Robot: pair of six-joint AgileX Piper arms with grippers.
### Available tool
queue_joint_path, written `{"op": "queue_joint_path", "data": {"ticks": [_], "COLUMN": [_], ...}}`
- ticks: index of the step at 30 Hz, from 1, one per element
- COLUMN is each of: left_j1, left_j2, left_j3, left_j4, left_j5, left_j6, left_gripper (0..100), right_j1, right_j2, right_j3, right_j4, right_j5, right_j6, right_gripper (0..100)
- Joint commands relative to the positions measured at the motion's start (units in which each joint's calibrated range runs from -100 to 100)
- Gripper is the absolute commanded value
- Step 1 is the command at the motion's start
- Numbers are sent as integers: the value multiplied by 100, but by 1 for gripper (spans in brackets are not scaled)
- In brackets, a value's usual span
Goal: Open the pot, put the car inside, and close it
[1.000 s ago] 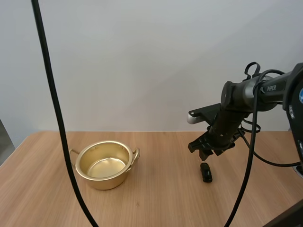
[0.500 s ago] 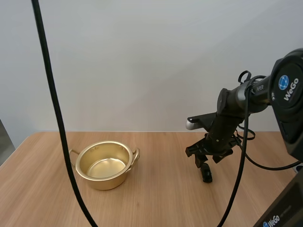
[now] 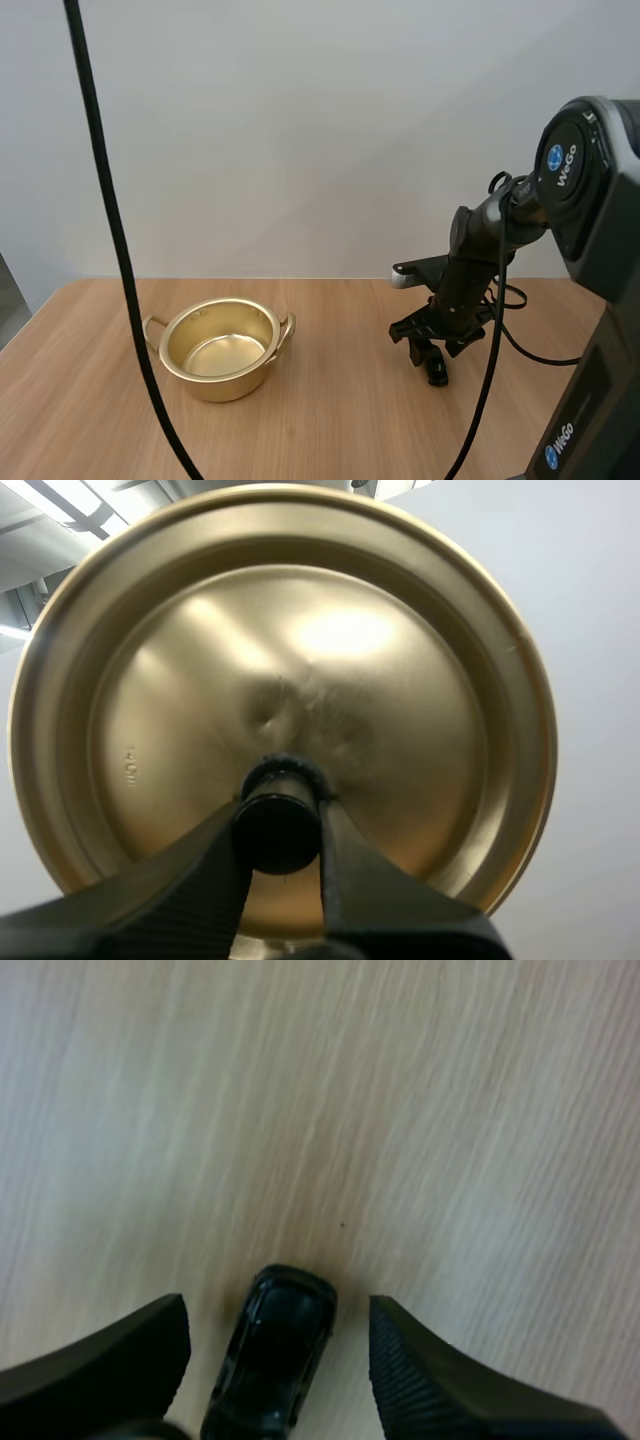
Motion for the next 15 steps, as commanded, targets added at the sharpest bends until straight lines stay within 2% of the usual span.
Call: {"op": "queue_joint_path", "data": {"ticks": [1,4,6,7,9,10,11,15], "left_j1": [0,0,0,0,0,0,0,0], "left_j2": [5,5,5,5,5,5,5,5], "left_j3": [-8,-8,-8,-8,-8,-8,-8,-8], "left_j4": [3,3,3,3,3,3,3,3], "left_j5": [-11,-31,-31,-31,-31,-31,-31,-48], "left_j6": [3,0,0,0,0,0,0,0], "left_gripper": [0,0,0,0,0,0,0,0], "right_j1": [-1,-1,-1,-1,-1,-1,-1,-1], "right_j2": [90,157,172,172,172,172,172,172], "right_j3": [1,1,1,1,1,1,1,1], "right_j4": [-21,-41,-41,-41,-67,-85,-96,-126], "right_j5": [-35,-69,-69,-110,-111,-111,-125,-165], "right_j6": [2,2,2,2,2,2,-20,-111], "right_gripper": [86,80,66,56,29,8,0,0]}}
